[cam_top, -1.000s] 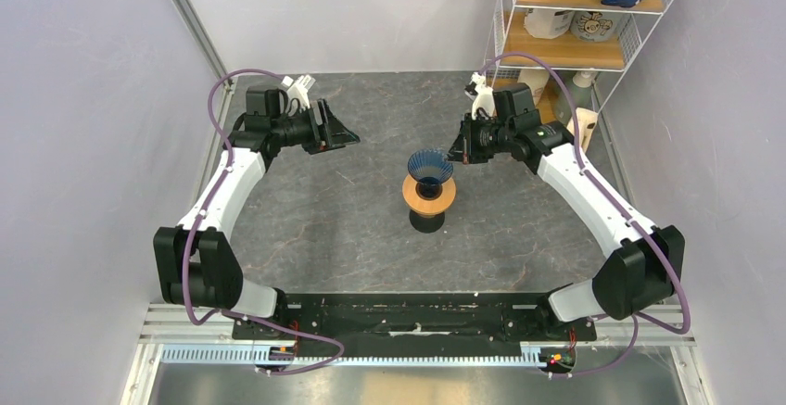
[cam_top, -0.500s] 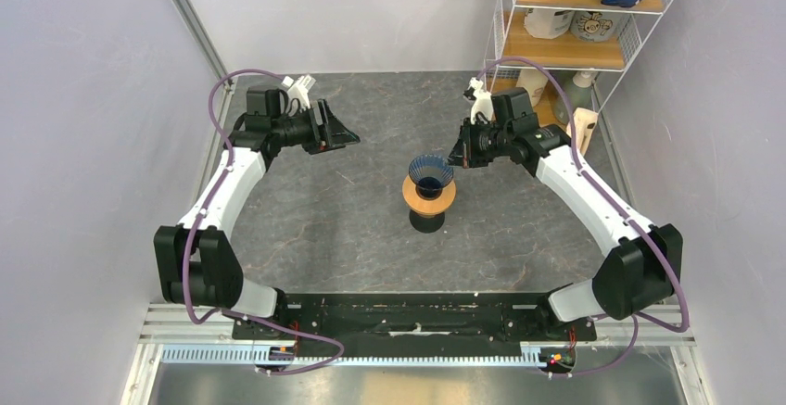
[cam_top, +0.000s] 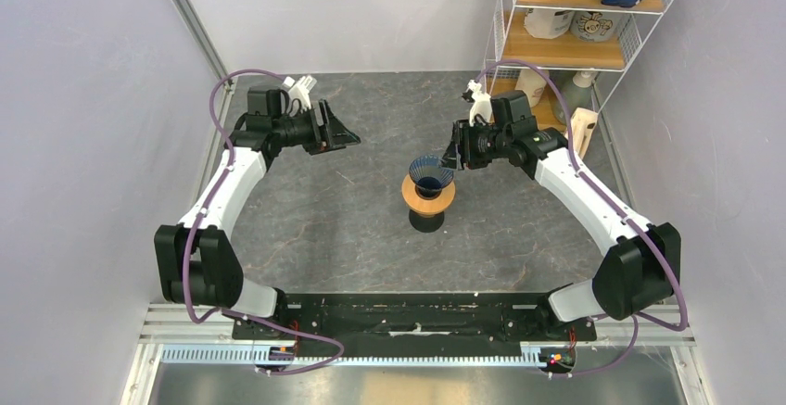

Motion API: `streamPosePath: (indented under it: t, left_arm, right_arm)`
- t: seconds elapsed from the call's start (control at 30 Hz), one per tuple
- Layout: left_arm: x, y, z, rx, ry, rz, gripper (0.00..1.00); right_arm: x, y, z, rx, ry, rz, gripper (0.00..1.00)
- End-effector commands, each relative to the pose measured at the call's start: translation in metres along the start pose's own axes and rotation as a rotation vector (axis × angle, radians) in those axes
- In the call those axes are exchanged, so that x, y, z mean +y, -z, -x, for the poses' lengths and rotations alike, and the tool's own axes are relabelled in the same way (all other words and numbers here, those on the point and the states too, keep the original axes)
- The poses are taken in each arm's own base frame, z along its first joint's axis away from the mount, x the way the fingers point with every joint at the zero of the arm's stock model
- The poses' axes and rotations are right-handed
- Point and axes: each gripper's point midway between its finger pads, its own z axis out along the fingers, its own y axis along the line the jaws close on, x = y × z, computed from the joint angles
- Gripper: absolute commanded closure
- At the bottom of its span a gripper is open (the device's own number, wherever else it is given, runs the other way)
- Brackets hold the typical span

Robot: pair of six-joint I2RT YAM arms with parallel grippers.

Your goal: Place the coffee filter in the dripper

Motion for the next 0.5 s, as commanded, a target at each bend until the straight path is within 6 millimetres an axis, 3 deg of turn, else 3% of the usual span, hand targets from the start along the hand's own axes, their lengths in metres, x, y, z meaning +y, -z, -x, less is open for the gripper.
streamPosePath:
  t: [0.0, 0.17, 0.27, 0.47]
  left_arm:
    - [-0.019, 0.001, 0.003, 0.014, -0.124, -0.033, 0.26]
    - [-0.052, 0.0, -0.019, 0.123, -0.242, -0.09, 0.23]
    - [-0.069, 0.001, -0.044, 0.227, -0.269, -0.123, 0.21]
    - [-0.098, -0.003, -0.082, 0.367, -0.182, -0.213, 0.19]
  right_arm:
    - [0.014, 0.012, 0.016, -0.063, 0.052, 0.036, 0.45]
    - [0.023, 0.026, 0.025, -0.08, 0.085, 0.043, 0.3]
    - [0.025, 0.037, 0.022, -0.069, 0.112, 0.038, 0.18]
    - [0.034, 0.046, -0.002, 0.033, 0.115, 0.116, 0.16]
